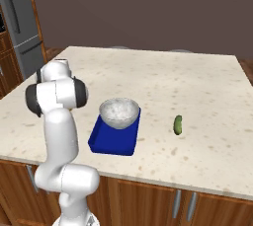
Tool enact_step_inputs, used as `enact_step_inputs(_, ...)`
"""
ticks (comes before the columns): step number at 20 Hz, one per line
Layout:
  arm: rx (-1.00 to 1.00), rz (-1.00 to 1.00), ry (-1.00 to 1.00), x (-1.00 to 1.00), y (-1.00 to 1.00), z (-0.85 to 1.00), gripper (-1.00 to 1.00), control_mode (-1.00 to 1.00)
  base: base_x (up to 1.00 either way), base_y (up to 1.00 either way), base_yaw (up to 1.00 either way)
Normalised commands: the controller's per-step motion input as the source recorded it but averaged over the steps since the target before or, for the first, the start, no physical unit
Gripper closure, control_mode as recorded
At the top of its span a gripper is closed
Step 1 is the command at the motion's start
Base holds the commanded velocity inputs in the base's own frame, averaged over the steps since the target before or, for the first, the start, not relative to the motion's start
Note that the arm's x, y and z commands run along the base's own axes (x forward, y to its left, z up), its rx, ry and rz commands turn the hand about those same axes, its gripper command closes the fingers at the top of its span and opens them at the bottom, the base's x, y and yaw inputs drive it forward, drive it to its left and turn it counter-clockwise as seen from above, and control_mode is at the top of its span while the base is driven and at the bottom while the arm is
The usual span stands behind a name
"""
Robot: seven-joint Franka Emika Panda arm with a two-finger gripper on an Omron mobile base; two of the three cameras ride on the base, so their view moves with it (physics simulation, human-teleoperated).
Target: Place the two vegetables and bowl onto the tray for setting up a vegetable dip station.
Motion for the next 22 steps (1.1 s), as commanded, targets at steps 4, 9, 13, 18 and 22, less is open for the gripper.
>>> enact_step_inputs(4,-0.10,0.00,0.00,0.15,0.11,-0.22,-1.00,-1.00,0.00,0.00,0.00)
enact_step_inputs(9,-0.03,-0.02,0.00,0.13,0.07,-0.21,-1.00,-1.00,0.00,0.00,0.00)
enact_step_inputs(13,0.00,-0.01,0.00,0.16,0.01,-0.18,-1.00,-1.00,0.00,0.00,0.00)
enact_step_inputs(18,0.00,0.00,0.00,0.12,0.00,-0.18,-1.00,-1.00,0.00,0.00,0.00)
enact_step_inputs(22,0.00,0.00,0.00,0.07,0.00,-0.18,-1.00,-1.00,0.00,0.00,0.00)
